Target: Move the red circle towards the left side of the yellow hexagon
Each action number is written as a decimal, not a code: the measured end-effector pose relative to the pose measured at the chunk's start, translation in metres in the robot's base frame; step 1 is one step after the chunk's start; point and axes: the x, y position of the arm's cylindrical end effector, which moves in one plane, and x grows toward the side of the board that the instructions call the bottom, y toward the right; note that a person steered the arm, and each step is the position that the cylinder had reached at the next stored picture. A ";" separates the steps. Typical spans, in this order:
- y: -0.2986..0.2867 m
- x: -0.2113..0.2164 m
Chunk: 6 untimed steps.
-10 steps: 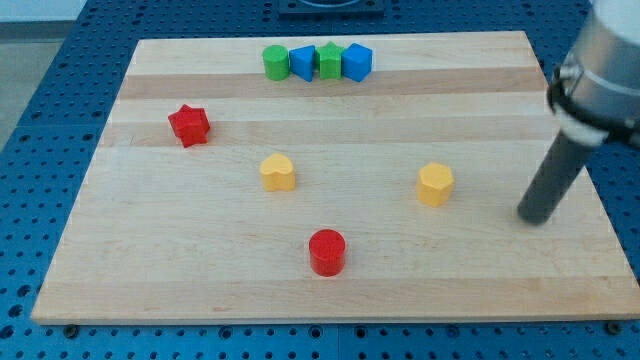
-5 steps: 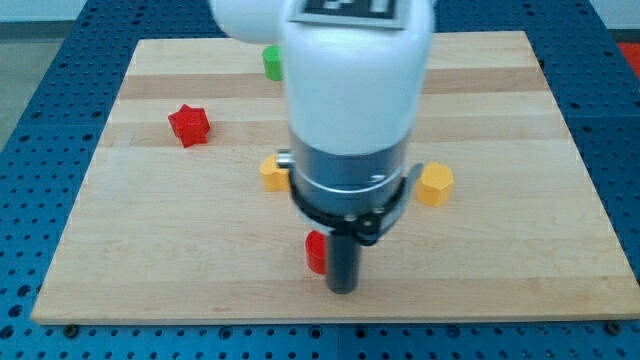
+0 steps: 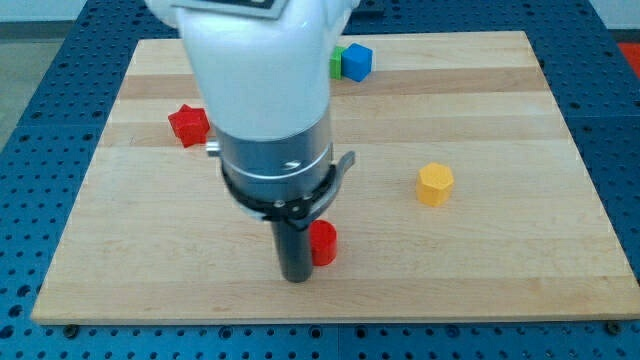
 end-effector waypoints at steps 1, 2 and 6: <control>0.026 -0.011; 0.032 -0.034; 0.037 -0.075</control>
